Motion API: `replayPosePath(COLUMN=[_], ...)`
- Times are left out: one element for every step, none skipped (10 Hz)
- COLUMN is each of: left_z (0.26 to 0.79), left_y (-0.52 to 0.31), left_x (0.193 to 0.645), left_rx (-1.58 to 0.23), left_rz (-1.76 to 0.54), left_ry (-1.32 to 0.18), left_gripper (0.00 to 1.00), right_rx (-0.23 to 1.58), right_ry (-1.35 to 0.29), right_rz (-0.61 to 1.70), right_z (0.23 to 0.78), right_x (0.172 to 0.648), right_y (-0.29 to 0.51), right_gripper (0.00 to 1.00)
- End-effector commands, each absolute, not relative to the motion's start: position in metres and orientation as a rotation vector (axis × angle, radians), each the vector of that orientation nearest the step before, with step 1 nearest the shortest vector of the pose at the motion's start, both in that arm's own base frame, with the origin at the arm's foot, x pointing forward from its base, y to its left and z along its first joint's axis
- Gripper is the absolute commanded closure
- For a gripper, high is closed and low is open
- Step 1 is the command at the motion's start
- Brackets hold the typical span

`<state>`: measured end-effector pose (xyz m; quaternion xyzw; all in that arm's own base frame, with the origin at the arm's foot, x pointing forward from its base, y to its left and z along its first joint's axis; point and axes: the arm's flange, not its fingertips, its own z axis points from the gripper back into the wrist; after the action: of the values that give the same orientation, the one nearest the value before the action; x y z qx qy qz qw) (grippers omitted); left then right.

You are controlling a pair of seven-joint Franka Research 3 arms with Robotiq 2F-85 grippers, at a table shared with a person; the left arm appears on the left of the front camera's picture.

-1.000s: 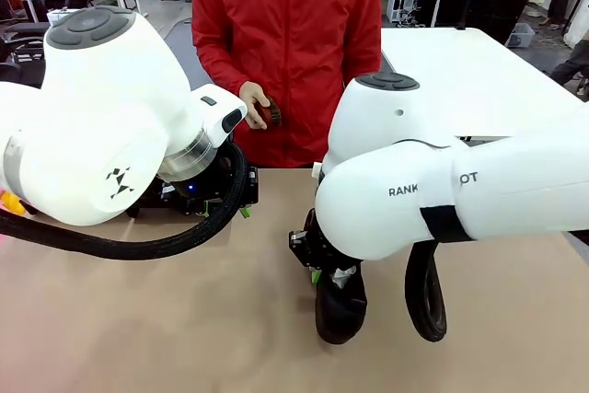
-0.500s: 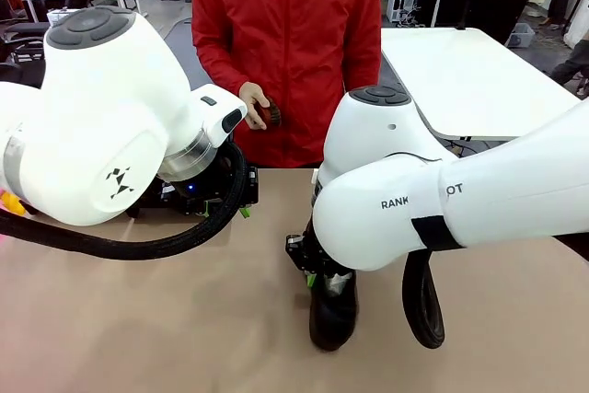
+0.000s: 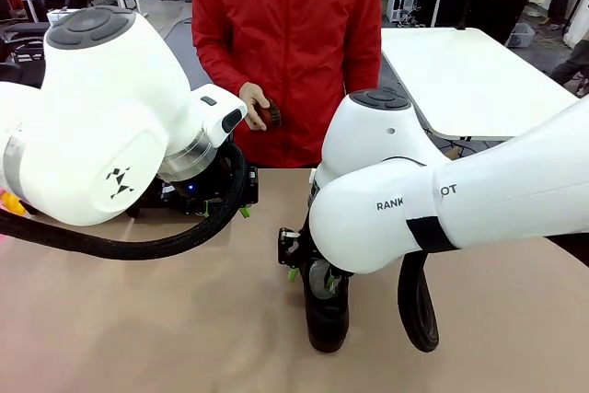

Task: Organize the shoes by placing them on the stand.
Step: Pick up one Shoe and place it in the middle of the table.

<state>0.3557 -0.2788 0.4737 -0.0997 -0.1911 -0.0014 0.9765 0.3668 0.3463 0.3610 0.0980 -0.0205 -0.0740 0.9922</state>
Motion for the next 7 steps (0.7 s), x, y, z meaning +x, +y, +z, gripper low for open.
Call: replayPosePath(left_z=[0.475,0.475,0.475,0.475,0.475,0.475,0.475], left_y=[-0.279,-0.279,-0.279,-0.279,-0.279,-0.279,-0.279], left_x=[0.356,0.356,0.356,0.356,0.356,0.356,0.356], left_rx=[-0.193,-0.193,-0.193,-0.193,-0.193,-0.193,-0.193], left_rz=[-0.003,-0.003,-0.003,-0.003,-0.003,-0.003,-0.003], left_ry=[-0.399,-0.399,-0.399,-0.399,-0.399,-0.399,-0.399], left_gripper=[0.43,0.43,0.43,0.43,0.43,0.43,0.43], right_rx=[0.287,0.313,0.225,0.225,0.225,0.225,0.225], right_ry=[-0.062,-0.074,-0.051,-0.051,-0.051,-0.051,-0.051], right_rz=[-0.139,-0.126,-0.152,-0.152,-0.152,-0.152,-0.152], right_z=[0.381,0.393,0.372,0.372,0.372,0.372,0.372], right_x=[0.351,0.343,0.363,0.363,0.363,0.363,0.363], right_y=[0.336,0.330,0.347,0.347,0.347,0.347,0.347], right_gripper=[0.00,0.00,0.00,0.00,0.00,0.00,0.00])
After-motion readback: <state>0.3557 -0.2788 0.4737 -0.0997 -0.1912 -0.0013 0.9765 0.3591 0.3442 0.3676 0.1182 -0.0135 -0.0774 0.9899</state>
